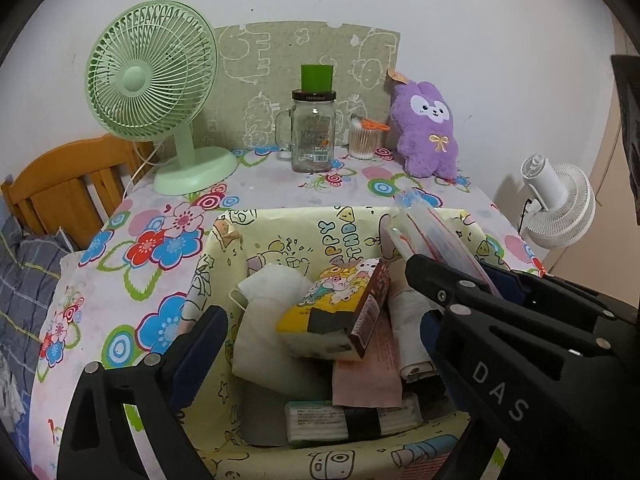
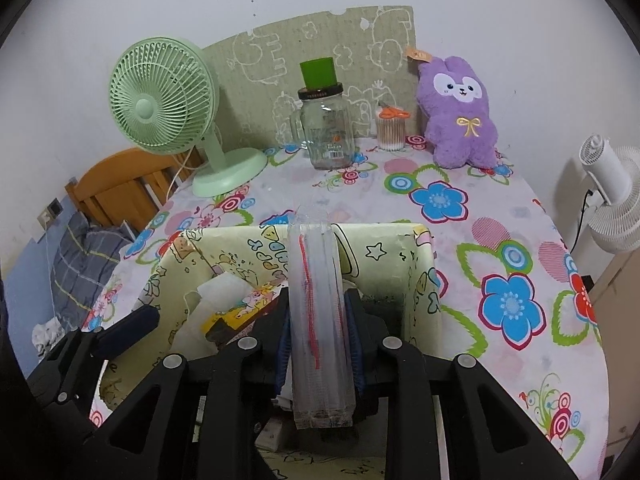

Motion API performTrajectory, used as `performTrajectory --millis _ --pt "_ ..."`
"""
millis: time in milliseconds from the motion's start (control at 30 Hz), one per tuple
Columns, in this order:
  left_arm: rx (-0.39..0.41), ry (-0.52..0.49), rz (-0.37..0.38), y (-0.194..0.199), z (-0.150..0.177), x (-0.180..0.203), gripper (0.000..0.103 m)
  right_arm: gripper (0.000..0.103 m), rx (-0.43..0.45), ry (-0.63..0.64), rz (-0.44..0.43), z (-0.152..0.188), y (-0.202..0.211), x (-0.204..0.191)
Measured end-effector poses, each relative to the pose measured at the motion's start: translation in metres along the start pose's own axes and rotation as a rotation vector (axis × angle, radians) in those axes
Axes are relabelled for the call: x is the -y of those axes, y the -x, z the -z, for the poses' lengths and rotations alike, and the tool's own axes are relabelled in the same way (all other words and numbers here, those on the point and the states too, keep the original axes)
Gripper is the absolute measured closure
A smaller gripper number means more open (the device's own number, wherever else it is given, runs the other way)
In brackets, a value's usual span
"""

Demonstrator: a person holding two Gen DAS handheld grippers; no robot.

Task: Organize soft objects
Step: 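Lower the tissue pack into the box with the left tool while the right tool lowers the bag, then open both tools and withdraw them from the box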

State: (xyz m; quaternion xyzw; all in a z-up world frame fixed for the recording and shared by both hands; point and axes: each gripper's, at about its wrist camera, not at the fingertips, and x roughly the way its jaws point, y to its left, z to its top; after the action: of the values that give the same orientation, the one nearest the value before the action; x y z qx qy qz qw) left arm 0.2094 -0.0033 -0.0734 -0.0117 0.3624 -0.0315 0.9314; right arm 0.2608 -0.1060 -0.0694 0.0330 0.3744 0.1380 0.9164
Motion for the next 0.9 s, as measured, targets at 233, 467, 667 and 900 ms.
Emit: performTrajectory --millis 233,467,667,900 --pt "0.008 -0.006 -0.017 0.006 0.001 0.003 0.005 0.033 0.026 -0.006 0.003 0.001 0.007 0.0" --pt "0.034 -0.004 -0.016 0.022 0.002 0.006 0.005 0.026 0.042 -0.008 0.007 0.003 0.021 -0.002" --pt "0.051 -0.008 -0.022 0.037 0.005 0.009 0.003 0.018 0.065 -0.001 0.012 0.008 0.04 -0.005" --pt "0.055 -0.02 -0.028 0.047 0.012 0.015 0.001 0.016 0.074 -0.009 0.035 0.016 0.057 -0.006"
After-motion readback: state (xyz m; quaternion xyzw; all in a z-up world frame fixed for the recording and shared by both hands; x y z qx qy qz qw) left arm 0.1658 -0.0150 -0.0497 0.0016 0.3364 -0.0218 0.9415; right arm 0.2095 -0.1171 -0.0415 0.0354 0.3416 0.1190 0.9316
